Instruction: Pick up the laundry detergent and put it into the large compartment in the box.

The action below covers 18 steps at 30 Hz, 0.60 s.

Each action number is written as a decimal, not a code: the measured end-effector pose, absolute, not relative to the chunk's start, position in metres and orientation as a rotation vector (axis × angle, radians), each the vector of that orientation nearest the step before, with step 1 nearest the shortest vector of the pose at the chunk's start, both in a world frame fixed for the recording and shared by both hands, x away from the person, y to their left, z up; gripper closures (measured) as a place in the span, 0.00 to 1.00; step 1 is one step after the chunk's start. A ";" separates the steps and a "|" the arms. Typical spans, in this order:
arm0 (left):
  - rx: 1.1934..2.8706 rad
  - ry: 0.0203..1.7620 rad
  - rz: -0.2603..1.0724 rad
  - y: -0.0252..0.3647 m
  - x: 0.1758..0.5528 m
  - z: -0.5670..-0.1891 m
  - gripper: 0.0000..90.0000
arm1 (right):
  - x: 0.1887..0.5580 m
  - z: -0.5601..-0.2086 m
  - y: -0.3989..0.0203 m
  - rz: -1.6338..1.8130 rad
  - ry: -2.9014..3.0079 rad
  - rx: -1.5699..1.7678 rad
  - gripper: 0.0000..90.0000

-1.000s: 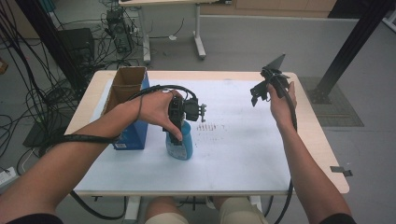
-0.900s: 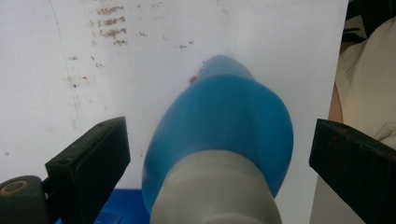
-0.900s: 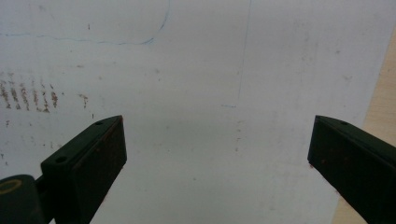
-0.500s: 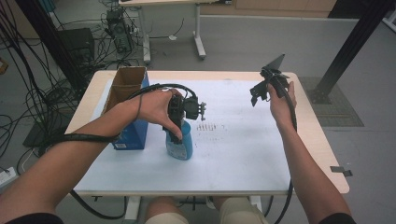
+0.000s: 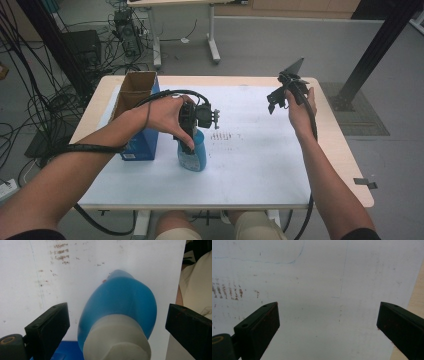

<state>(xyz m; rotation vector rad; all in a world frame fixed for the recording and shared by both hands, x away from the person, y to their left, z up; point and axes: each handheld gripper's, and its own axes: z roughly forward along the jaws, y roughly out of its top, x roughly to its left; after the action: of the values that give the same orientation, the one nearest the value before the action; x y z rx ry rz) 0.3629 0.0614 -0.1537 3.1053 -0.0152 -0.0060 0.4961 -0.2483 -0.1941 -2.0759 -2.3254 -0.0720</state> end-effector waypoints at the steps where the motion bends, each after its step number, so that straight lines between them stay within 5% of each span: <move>1: 3.105 -0.016 -0.005 0.061 0.363 -0.154 0.07 | 0.496 -0.194 -0.248 -0.071 -2.328 -2.073 0.05; 18: 3.106 -0.017 -0.002 0.060 0.363 -0.153 0.07 | 0.496 -0.193 -0.249 -0.075 -2.334 -2.068 0.05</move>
<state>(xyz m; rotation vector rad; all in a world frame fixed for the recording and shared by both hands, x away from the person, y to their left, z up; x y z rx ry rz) 0.3628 0.0602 -0.1533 3.1056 -0.0173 -0.0024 0.4958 -0.2485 -0.1934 -2.0683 -2.3341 -0.0746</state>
